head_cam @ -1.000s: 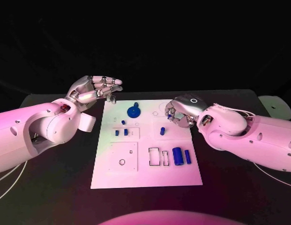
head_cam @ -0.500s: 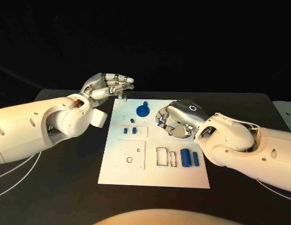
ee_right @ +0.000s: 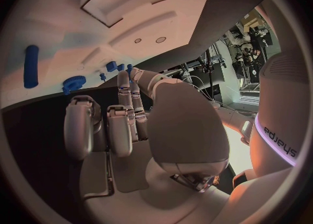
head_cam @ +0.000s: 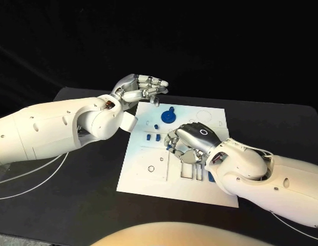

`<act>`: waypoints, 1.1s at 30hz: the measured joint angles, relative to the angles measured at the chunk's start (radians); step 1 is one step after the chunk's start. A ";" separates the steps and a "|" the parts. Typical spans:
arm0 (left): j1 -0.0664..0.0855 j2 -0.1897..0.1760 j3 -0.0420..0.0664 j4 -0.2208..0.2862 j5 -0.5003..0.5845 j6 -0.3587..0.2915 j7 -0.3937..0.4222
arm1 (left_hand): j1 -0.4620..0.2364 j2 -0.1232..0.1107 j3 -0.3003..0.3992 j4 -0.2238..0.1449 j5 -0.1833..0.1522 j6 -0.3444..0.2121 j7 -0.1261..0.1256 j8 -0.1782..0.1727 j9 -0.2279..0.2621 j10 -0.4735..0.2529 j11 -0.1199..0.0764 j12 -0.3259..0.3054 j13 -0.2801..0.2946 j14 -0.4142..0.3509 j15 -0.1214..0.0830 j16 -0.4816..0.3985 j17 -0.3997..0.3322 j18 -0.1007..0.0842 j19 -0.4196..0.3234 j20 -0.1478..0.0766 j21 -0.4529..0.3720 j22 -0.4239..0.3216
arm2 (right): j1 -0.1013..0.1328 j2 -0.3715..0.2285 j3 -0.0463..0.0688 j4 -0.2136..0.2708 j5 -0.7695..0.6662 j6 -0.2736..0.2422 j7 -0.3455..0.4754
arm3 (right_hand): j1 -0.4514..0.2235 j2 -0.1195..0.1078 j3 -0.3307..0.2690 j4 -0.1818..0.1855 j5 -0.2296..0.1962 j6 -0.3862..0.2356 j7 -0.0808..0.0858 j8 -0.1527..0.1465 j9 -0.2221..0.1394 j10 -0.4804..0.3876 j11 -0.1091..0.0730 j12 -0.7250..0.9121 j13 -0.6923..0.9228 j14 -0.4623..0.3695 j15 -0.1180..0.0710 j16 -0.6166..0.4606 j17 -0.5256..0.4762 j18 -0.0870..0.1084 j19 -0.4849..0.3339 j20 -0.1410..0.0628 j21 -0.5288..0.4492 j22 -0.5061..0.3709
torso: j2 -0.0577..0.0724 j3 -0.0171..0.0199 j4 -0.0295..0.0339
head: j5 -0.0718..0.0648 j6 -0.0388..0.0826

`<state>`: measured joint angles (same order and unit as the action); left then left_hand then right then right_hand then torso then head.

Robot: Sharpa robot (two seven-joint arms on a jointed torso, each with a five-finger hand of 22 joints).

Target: Assemble the parts on the task board

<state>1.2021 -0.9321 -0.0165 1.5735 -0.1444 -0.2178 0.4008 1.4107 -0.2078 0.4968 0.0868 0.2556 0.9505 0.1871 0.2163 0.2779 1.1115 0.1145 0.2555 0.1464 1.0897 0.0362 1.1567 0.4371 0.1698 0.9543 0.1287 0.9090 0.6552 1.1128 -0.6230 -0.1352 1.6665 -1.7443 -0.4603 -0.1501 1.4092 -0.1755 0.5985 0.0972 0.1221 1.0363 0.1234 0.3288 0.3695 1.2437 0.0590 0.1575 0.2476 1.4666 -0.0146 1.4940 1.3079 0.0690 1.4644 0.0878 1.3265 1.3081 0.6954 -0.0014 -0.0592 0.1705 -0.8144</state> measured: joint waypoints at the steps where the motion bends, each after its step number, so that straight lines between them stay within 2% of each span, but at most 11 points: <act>1: 0.000 0.003 0.000 -0.001 0.000 0.000 0.000 | 0.000 0.000 0.000 0.000 0.000 0.000 0.000 0.000 0.000 0.000 0.000 0.000 0.000 0.000 0.000 0.000 0.000 0.000 0.000 0.000 0.000 0.000 | -0.004 0.004 -0.001 -0.005 0.001 0.001 0.001 | 0.000 0.000 0.000 0.000 0.000 0.000 0.000 0.000 0.000 0.000 0.000 0.000 0.000 0.000 0.000 0.000 0.000 0.000 0.000 0.000 0.000 0.000 | 0.000 -0.0001 -0.0003 | 0.003 -0.002; 7: 0.000 0.011 0.000 -0.003 0.001 -0.001 -0.002 | 0.000 0.000 0.000 0.000 0.000 0.000 0.000 0.000 0.000 0.000 0.000 0.000 0.000 0.000 0.000 0.000 0.000 0.000 0.000 0.000 0.000 0.000 | -0.025 0.028 -0.003 -0.033 0.007 0.006 0.009 | 0.000 0.000 -0.003 -0.003 0.000 -0.002 0.000 0.000 0.001 0.000 0.000 0.000 0.000 0.000 0.000 0.000 0.000 0.000 0.000 0.000 0.000 0.000 | 0.000 -0.0008 -0.0012 | 0.015 -0.010; 14: 0.000 0.014 0.000 -0.004 0.002 -0.002 -0.004 | 0.000 0.000 0.000 0.000 0.000 0.000 0.000 0.000 0.000 0.000 0.000 0.000 0.000 0.000 0.000 0.000 0.000 0.000 0.000 0.000 0.000 0.000 | -0.047 0.052 -0.006 -0.061 0.008 0.010 0.015 | 0.000 0.000 -0.003 -0.002 0.000 -0.002 0.000 -0.001 0.001 0.000 0.000 0.000 0.000 0.000 0.000 0.000 0.000 0.000 0.000 0.000 0.000 0.000 | 0.001 0.0015 -0.0011 | 0.028 -0.021; 20: 0.000 0.016 0.000 -0.005 0.002 -0.003 -0.005 | 0.000 0.000 0.000 0.000 0.000 0.000 0.000 0.000 0.000 0.000 0.000 0.000 0.000 0.000 0.000 -0.004 -0.001 0.000 0.000 0.000 0.000 -0.001 | -0.053 0.062 -0.007 -0.072 0.007 0.014 0.019 | 0.000 0.000 -0.003 -0.003 0.000 -0.003 0.000 -0.002 0.001 0.000 0.000 -0.004 0.000 0.000 0.000 0.000 0.000 0.000 0.000 0.000 0.000 0.000 | 0.000 0.0017 -0.0009 | 0.035 -0.025; 33: 0.000 0.017 0.000 -0.006 0.003 -0.003 -0.008 | 0.000 0.000 0.000 0.000 0.000 0.000 0.000 0.000 0.000 0.000 0.000 0.000 0.000 0.000 0.000 -0.004 -0.001 0.000 0.000 0.000 0.000 -0.001 | -0.060 0.071 -0.010 -0.082 0.007 0.022 0.024 | -0.001 -0.001 0.000 -0.005 0.004 -0.005 -0.002 0.000 0.002 0.001 0.002 -0.004 0.000 0.000 0.000 0.000 0.000 0.000 0.000 0.000 0.000 0.000 | 0.000 0.0018 -0.0018 | 0.040 -0.030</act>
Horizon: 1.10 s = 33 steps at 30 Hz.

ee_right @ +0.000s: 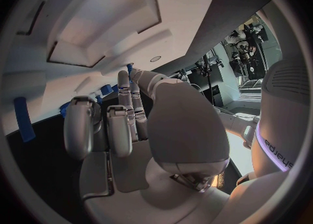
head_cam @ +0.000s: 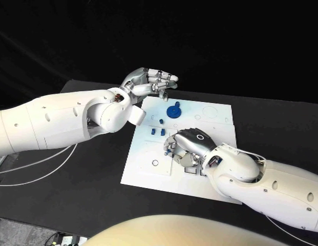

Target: Assemble the parts on the task board

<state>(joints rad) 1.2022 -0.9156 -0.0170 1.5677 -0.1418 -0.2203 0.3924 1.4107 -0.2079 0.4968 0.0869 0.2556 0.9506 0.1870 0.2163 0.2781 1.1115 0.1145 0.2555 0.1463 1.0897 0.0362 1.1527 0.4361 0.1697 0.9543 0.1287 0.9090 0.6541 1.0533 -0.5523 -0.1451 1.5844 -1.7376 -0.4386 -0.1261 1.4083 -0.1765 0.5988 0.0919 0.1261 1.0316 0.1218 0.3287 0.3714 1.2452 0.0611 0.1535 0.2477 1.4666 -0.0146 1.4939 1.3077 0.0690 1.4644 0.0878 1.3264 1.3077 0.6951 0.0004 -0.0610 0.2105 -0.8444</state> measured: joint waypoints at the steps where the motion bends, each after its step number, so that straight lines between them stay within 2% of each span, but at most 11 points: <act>1: 0.000 0.000 0.000 0.000 0.000 0.000 0.000 | 0.000 0.000 0.000 0.000 0.000 0.000 0.000 0.000 0.000 0.000 0.000 0.000 0.000 0.000 0.000 0.000 0.000 0.000 0.000 0.000 0.000 0.000 | 0.000 0.000 0.000 0.000 0.000 0.000 0.000 | 0.000 0.000 0.000 0.000 0.000 0.000 0.000 0.000 0.000 0.000 0.000 0.000 0.000 0.000 0.000 0.000 0.000 0.000 0.000 0.000 0.000 0.000 | 0.000 0.0000 0.0002 | 0.000 0.000; 21: 0.000 0.000 0.000 0.000 0.000 0.000 -0.006 | -0.005 0.005 0.000 0.000 0.000 0.000 0.000 0.000 0.000 0.000 0.000 0.004 0.001 0.000 0.000 0.000 0.000 0.000 0.000 0.000 0.000 -0.001 | -0.003 0.021 -0.001 -0.023 -0.009 0.014 0.000 | -0.002 0.009 0.000 0.000 0.000 0.000 0.004 -0.002 0.000 -0.004 0.000 -0.001 0.001 0.000 0.000 0.000 0.000 0.000 0.000 0.000 0.000 0.000 | 0.001 -0.0006 0.0007 | 0.001 -0.003; 33: 0.000 0.000 0.000 0.000 0.001 0.001 -0.009 | -0.005 0.005 0.000 0.000 0.000 0.000 0.000 0.000 0.000 0.000 0.000 0.004 0.001 0.000 0.000 0.000 0.000 0.000 0.000 0.000 0.000 -0.001 | -0.002 0.029 0.000 -0.023 -0.026 0.050 -0.003 | -0.003 0.009 -0.003 -0.003 -0.001 -0.002 0.005 0.000 0.005 -0.004 0.000 -0.008 0.001 0.000 0.000 0.000 0.000 0.000 0.000 0.000 -0.004 0.000 | 0.001 -0.0007 -0.0006 | 0.002 -0.006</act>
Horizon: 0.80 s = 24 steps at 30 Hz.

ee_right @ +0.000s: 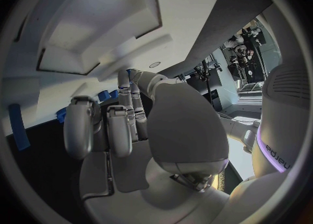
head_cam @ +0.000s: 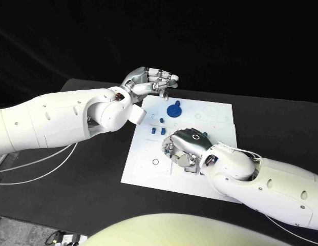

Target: Assemble the parts on the task board

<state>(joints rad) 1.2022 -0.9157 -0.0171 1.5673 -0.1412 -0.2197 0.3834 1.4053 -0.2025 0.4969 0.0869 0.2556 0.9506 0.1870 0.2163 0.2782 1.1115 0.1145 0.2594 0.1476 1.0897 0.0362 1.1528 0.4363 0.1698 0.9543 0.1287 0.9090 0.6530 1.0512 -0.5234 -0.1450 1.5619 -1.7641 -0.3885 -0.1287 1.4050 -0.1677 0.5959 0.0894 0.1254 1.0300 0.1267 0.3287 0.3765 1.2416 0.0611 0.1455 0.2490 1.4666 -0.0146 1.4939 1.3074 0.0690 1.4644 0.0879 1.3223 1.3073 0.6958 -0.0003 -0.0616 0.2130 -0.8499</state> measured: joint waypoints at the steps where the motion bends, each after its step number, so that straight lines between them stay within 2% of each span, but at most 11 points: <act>1: 0.000 0.000 0.000 0.000 0.000 0.000 0.000 | 0.000 0.000 0.000 0.000 0.000 0.000 0.000 0.000 0.000 0.000 0.000 0.000 0.000 0.000 0.000 0.000 0.000 0.000 0.000 0.000 0.000 0.000 | 0.000 0.000 0.000 0.000 -0.001 0.002 0.000 | -0.006 0.005 0.000 0.000 0.000 -0.009 0.006 -0.002 0.000 -0.004 0.004 -0.007 0.000 0.000 0.000 0.000 0.000 0.000 0.000 0.000 -0.005 0.000 | 0.000 0.0000 0.0000 | 0.000 0.000; 5: 0.000 0.000 0.000 0.000 0.000 0.000 -0.001 | 0.000 0.000 0.000 0.000 0.000 0.000 0.000 0.000 0.000 0.000 0.000 0.000 0.000 0.000 0.000 0.000 0.000 0.000 0.000 0.000 0.000 0.000 | 0.000 -0.002 0.000 0.001 -0.004 0.002 -0.003 | -0.037 -0.009 0.000 0.000 -0.001 -0.036 0.019 -0.022 -0.002 -0.028 0.014 -0.033 -0.006 0.000 0.001 0.000 0.000 0.000 0.000 0.000 -0.025 0.000 | -0.001 0.0000 0.0001 | 0.000 -0.001; 6: 0.000 0.000 0.000 -0.001 0.000 0.000 -0.001 | 0.000 0.000 0.000 0.000 0.000 0.000 0.000 0.000 0.000 0.000 0.000 0.000 0.000 0.000 0.000 0.000 0.000 0.000 0.000 0.000 0.000 0.000 | 0.000 -0.003 0.000 0.002 -0.005 0.001 -0.004 | -0.055 -0.013 0.000 0.000 -0.010 -0.057 0.028 -0.035 -0.008 -0.047 0.017 -0.046 -0.015 -0.001 0.012 -0.004 0.000 0.000 0.002 0.002 -0.037 0.001 | -0.001 0.0001 0.0001 | 0.000 -0.001; 8: 0.000 -0.001 0.000 -0.001 0.000 0.000 -0.001 | 0.000 0.000 0.000 0.000 0.000 0.000 0.000 0.000 0.000 0.000 0.000 0.000 0.000 0.000 0.000 0.000 0.000 0.000 0.000 0.000 0.000 0.000 | -0.001 -0.007 -0.002 0.004 -0.005 -0.004 -0.005 | -0.071 -0.026 0.000 0.000 -0.025 -0.085 0.038 -0.057 -0.020 -0.064 0.024 -0.053 -0.016 0.000 0.019 -0.009 0.000 0.000 0.001 0.010 -0.060 0.001 | -0.001 0.0004 0.0000 | 0.000 -0.001; 10: 0.000 -0.001 0.000 -0.001 0.000 0.000 -0.001 | 0.000 0.000 0.000 0.000 0.000 0.000 0.000 0.000 0.000 0.000 0.000 0.000 0.000 0.000 0.000 0.000 0.000 0.000 0.000 0.000 0.000 0.000 | -0.002 -0.009 -0.002 0.006 -0.006 -0.009 -0.005 | -0.081 -0.042 -0.003 0.003 -0.035 -0.105 0.051 -0.073 -0.027 -0.090 0.039 -0.069 -0.027 0.000 0.033 -0.024 0.000 0.000 -0.013 0.024 -0.103 0.001 | -0.001 0.0007 -0.0001 | 0.000 -0.001; 12: 0.000 -0.002 0.000 -0.001 0.000 0.000 -0.002 | 0.000 0.000 0.000 0.000 0.000 0.000 0.000 0.000 0.000 0.000 0.000 0.000 0.000 0.000 0.000 0.000 0.000 0.000 0.000 0.000 0.000 0.000 | -0.004 -0.014 -0.004 0.009 -0.006 -0.021 -0.007 | -0.082 -0.054 -0.004 0.004 -0.037 -0.109 0.052 -0.078 -0.031 -0.112 0.053 -0.075 -0.033 -0.001 0.035 -0.033 0.000 0.000 -0.022 0.033 -0.133 0.001 | -0.001 0.0007 -0.0001 | 0.000 -0.001; 16: 0.000 -0.002 0.000 -0.001 0.000 0.000 -0.002 | 0.004 0.004 0.000 0.000 0.000 0.000 0.000 0.000 0.000 -0.004 0.004 0.000 0.001 -0.004 0.004 0.000 -0.001 0.000 0.000 0.000 -0.005 -0.001 | -0.005 -0.035 -0.004 0.021 -0.006 -0.047 -0.015 | -0.097 -0.076 -0.012 0.012 -0.037 -0.128 0.059 -0.099 -0.039 -0.147 0.057 -0.074 -0.034 -0.002 0.041 -0.039 0.000 0.000 -0.038 0.041 -0.168 0.001 | -0.001 0.0009 -0.0007 | -0.001 0.002; 19: 0.000 -0.004 0.000 -0.001 0.000 0.000 -0.003 | 0.004 0.004 0.000 0.000 0.000 0.000 0.000 0.000 0.000 -0.004 0.004 0.000 0.001 -0.004 0.004 0.000 -0.001 0.000 0.000 0.000 -0.005 -0.001 | -0.005 -0.055 0.000 0.040 -0.006 -0.069 -0.020 | -0.102 -0.081 -0.029 0.014 -0.024 -0.139 0.051 -0.109 -0.042 -0.159 0.052 -0.065 -0.035 -0.002 0.041 -0.041 0.000 0.000 -0.038 0.041 -0.174 0.001 | -0.001 0.0012 -0.0009 | -0.003 0.004; 24: 0.000 -0.007 0.000 -0.001 0.000 0.000 -0.003 | 0.004 0.004 0.000 0.000 0.000 0.000 0.000 0.000 0.000 -0.004 0.004 0.000 0.001 -0.004 0.004 0.000 -0.001 0.000 0.000 0.000 -0.005 -0.001 | 0.006 -0.114 0.012 0.090 -0.007 -0.096 -0.028 | -0.103 -0.082 -0.033 0.014 -0.015 -0.140 0.051 -0.109 -0.042 -0.159 0.052 -0.057 -0.035 -0.002 0.041 -0.041 0.000 0.000 -0.038 0.041 -0.174 0.001 | -0.002 0.0010 -0.0017 | -0.008 0.009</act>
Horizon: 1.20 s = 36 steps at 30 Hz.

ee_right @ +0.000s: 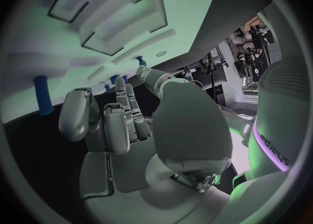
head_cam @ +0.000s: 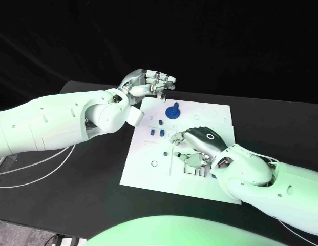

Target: Assemble the parts on the task board

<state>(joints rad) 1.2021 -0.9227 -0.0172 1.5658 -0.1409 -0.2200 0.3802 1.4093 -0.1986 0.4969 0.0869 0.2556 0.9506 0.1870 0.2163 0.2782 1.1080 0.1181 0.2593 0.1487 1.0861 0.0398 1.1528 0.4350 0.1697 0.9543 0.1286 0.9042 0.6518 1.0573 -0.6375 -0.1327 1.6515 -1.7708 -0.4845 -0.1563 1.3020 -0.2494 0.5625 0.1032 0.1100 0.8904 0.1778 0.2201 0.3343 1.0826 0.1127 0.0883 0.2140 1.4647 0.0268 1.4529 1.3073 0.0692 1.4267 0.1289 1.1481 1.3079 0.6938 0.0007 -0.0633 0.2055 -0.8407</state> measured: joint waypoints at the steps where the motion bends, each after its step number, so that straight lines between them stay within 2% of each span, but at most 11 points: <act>1: 0.000 -0.001 0.000 0.000 0.000 0.000 0.000 | 0.000 0.000 0.000 0.000 0.000 0.000 0.000 0.000 0.000 0.000 0.000 0.000 0.000 0.000 0.000 0.000 0.000 0.000 0.000 0.000 0.000 0.000 | 0.004 -0.015 0.003 0.011 0.000 -0.004 -0.001 | 0.000 0.000 -0.003 0.000 0.002 0.001 -0.001 0.000 0.000 0.000 0.000 0.004 0.000 0.000 0.000 0.000 0.000 0.000 0.000 0.000 0.005 0.000 | 0.000 -0.0002 -0.0002 | -0.001 0.001; 6: 0.000 -0.007 0.000 0.001 0.000 0.000 -0.001 | 0.000 0.000 0.000 0.000 0.000 0.000 0.000 0.000 0.000 0.000 0.000 0.000 0.000 0.000 0.000 0.000 0.000 0.000 0.000 0.000 0.000 0.000 | 0.045 -0.090 0.016 0.053 0.007 -0.015 -0.007 | 0.007 0.007 -0.003 0.000 0.002 0.018 -0.003 0.000 0.003 0.004 -0.004 0.022 0.002 0.000 0.000 0.009 0.000 0.000 0.004 -0.004 0.027 0.000 | 0.000 -0.0002 -0.0014 | -0.015 0.009; 11: 0.000 -0.009 -0.001 0.001 0.000 0.000 -0.001 | 0.000 0.000 0.000 0.000 0.000 0.000 0.000 0.000 0.000 0.000 0.000 0.000 0.000 0.000 0.000 0.000 0.000 0.000 0.000 0.000 0.000 0.000 | 0.099 -0.145 0.023 0.047 0.026 0.005 -0.012 | 0.005 0.004 -0.033 0.006 0.013 0.013 -0.002 -0.005 0.001 -0.016 -0.001 0.021 -0.007 0.000 0.000 -0.001 0.001 0.001 -0.005 -0.002 -0.019 0.000 | -0.001 -0.0014 -0.0028 | -0.029 0.016; 12: 0.000 -0.009 -0.001 0.001 0.000 0.000 -0.001 | 0.000 0.000 0.000 0.000 0.000 0.000 0.000 0.000 0.000 0.000 0.000 0.000 0.000 0.000 0.000 0.000 0.000 0.000 0.000 0.000 0.000 0.000 | 0.106 -0.151 0.024 0.042 0.028 0.014 -0.013 | 0.005 -0.005 -0.067 0.010 0.028 -0.004 -0.001 -0.016 -0.003 -0.039 0.002 0.018 -0.012 0.000 0.000 -0.021 -0.001 0.011 -0.018 0.001 -0.048 0.000 | -0.002 -0.0021 -0.0034 | -0.031 0.017; 13: 0.000 -0.009 -0.002 0.001 0.000 0.000 -0.001 | 0.000 0.000 0.000 0.000 0.000 0.000 0.000 0.000 0.000 0.000 0.000 0.000 0.000 0.000 0.000 0.000 0.000 0.000 0.000 0.000 0.000 0.000 | 0.114 -0.159 0.024 0.036 0.031 0.029 -0.014 | 0.019 0.006 -0.153 0.018 0.047 -0.022 -0.002 -0.025 -0.006 -0.067 0.003 0.021 -0.018 -0.005 0.007 -0.043 -0.024 0.015 -0.032 0.006 -0.078 0.000 | -0.002 -0.0021 -0.0036 | -0.031 0.018; 14: 0.000 -0.009 -0.002 0.001 0.000 0.000 -0.002 | 0.000 0.000 0.000 0.000 0.000 0.000 0.000 0.000 0.000 0.000 0.000 0.000 0.000 0.000 0.000 0.000 0.000 0.000 0.000 0.000 0.000 0.000 | 0.118 -0.164 0.024 0.032 0.033 0.041 -0.015 | 0.059 0.031 -0.288 0.045 0.058 -0.034 -0.013 -0.029 -0.006 -0.104 0.006 0.036 -0.025 -0.022 0.013 -0.058 -0.053 0.016 -0.048 0.008 -0.118 0.000 | -0.002 -0.0021 -0.0038 | -0.032 0.018; 15: 0.000 -0.009 -0.002 0.001 0.000 0.000 -0.002 | 0.000 0.000 0.000 0.000 0.000 0.000 0.000 0.000 0.000 0.000 0.000 0.000 0.000 0.000 0.000 0.000 0.000 0.000 0.000 0.000 0.000 0.000 | 0.122 -0.169 0.024 0.027 0.034 0.055 -0.017 | 0.105 0.048 -0.376 0.083 0.063 -0.036 -0.015 -0.029 -0.006 -0.126 0.010 0.055 -0.030 -0.034 0.015 -0.063 -0.070 0.019 -0.054 0.011 -0.142 0.000 | -0.003 -0.0023 -0.0043 | -0.033 0.018; 16: 0.000 -0.009 -0.002 0.001 0.000 0.000 -0.002 | 0.000 0.000 0.000 0.000 0.000 0.000 0.000 0.000 0.000 0.000 0.000 0.000 0.000 0.000 0.000 0.000 0.000 0.000 0.000 0.000 0.000 0.000 | 0.124 -0.173 0.024 0.023 0.036 0.070 -0.018 | 0.136 0.056 -0.423 0.112 0.063 -0.037 -0.016 -0.029 -0.006 -0.140 0.011 0.070 -0.034 -0.040 0.018 -0.064 -0.080 0.030 -0.057 0.014 -0.157 0.000 | -0.003 -0.0024 -0.0045 | -0.034 0.019; 18: 0.000 -0.009 -0.003 0.001 0.000 0.000 -0.002 | 0.000 0.000 0.000 0.000 0.000 0.000 0.000 0.000 0.000 0.000 0.000 0.000 0.000 0.000 0.000 0.000 0.000 0.000 0.000 0.000 0.000 0.000 | 0.128 -0.178 0.024 0.015 0.038 0.102 -0.021 | 0.180 0.060 -0.471 0.159 0.063 -0.033 -0.021 -0.029 -0.004 -0.158 0.014 0.092 -0.040 -0.043 0.021 -0.064 -0.090 0.031 -0.057 0.014 -0.165 0.000 | -0.003 -0.0024 -0.0045 | -0.035 0.020; 28: 0.000 -0.010 -0.004 0.000 0.000 0.000 -0.002 | 0.000 0.000 0.000 0.000 0.000 0.000 0.000 0.000 0.000 0.000 0.000 0.000 0.000 0.000 0.000 0.000 0.000 0.000 0.000 0.000 0.000 0.000 | 0.134 -0.161 0.020 -0.005 0.048 0.198 -0.024 | 0.216 0.082 -0.474 0.185 0.063 -0.017 -0.029 -0.023 -0.001 -0.140 -0.001 0.143 -0.045 -0.032 0.010 -0.046 -0.070 0.031 -0.033 0.005 -0.108 0.000 | -0.002 -0.0027 -0.0039 | -0.037 0.020; 36: 0.000 -0.010 -0.004 -0.001 0.000 0.000 -0.002 | 0.000 0.000 0.000 0.000 0.000 0.000 0.000 0.000 0.000 -0.004 -0.004 0.005 0.001 0.000 0.000 0.000 0.000 0.000 0.000 0.000 0.000 -0.001 | 0.129 -0.136 0.016 -0.017 0.062 0.225 -0.017 | 0.230 0.096 -0.436 0.183 0.063 0.009 -0.026 -0.023 -0.002 -0.088 -0.012 0.166 -0.055 -0.004 -0.006 -0.023 -0.042 0.031 -0.001 -0.009 -0.044 0.000 | -0.002 -0.0033 -0.0033 | -0.038 0.018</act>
<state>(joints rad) 1.2019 -0.9329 -0.0210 1.5646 -0.1407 -0.2196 0.3778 1.4093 -0.1987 0.4968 0.0869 0.2556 0.9506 0.1870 0.2163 0.2782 1.1044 0.1144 0.2645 0.1499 1.0861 0.0398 1.1528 0.4352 0.1697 0.9543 0.1286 0.9043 0.6506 1.1864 -0.7736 -0.1171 1.6350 -1.7088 -0.2594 -0.1736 1.5321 -0.1531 0.1265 0.2866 0.1727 0.8990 0.1518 0.1970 0.3325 0.9947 0.1008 0.2546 0.1587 1.4602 0.0208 1.4303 1.2653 0.1004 1.4258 0.1196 1.1045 1.3074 0.6923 -0.0026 -0.0665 0.1676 -0.8228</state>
